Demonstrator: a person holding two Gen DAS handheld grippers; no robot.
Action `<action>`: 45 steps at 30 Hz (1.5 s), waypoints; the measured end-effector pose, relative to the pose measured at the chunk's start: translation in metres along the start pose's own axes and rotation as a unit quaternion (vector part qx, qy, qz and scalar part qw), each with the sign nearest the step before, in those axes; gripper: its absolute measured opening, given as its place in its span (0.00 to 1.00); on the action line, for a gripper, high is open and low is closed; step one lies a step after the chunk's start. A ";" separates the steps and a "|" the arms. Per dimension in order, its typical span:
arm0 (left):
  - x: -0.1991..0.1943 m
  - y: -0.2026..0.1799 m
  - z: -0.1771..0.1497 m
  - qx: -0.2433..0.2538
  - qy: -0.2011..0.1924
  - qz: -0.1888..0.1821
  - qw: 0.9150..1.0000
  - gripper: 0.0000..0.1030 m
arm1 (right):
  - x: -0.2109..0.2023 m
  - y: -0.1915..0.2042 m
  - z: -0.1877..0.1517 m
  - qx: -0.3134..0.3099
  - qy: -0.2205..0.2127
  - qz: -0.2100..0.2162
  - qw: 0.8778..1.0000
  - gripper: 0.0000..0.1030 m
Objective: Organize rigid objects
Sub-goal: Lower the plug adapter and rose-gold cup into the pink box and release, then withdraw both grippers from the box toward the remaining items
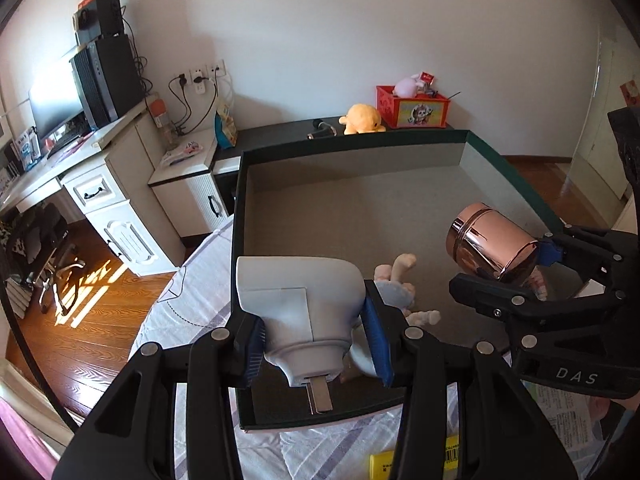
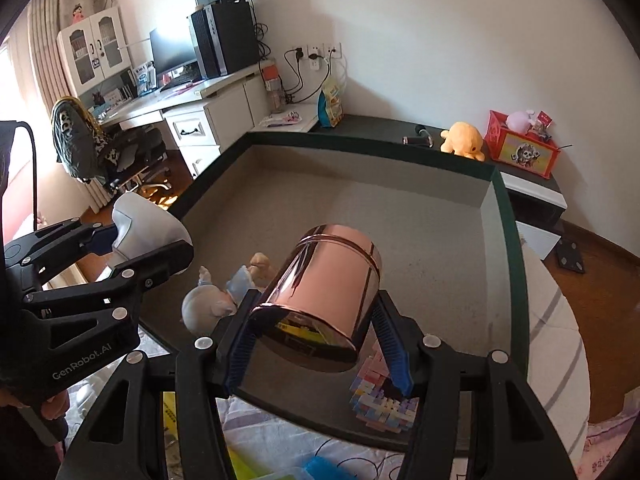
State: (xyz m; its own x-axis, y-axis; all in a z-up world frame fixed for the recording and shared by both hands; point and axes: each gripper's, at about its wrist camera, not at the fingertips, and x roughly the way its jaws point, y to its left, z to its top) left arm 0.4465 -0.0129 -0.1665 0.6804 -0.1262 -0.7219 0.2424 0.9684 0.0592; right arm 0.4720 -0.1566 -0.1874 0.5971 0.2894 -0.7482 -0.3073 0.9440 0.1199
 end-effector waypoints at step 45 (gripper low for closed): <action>-0.370 -0.069 -0.175 -0.052 -0.305 0.089 0.947 1.00 | -0.343 0.126 -0.203 0.009 -0.292 -0.110 0.950 0.87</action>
State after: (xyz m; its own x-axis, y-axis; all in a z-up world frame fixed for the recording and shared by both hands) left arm 0.0570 0.0049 -0.0241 0.9846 -0.0299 -0.1721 0.0393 0.9979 0.0516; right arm 0.0775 -0.1689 -0.0481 0.9563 0.1185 -0.2673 -0.1184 0.9928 0.0168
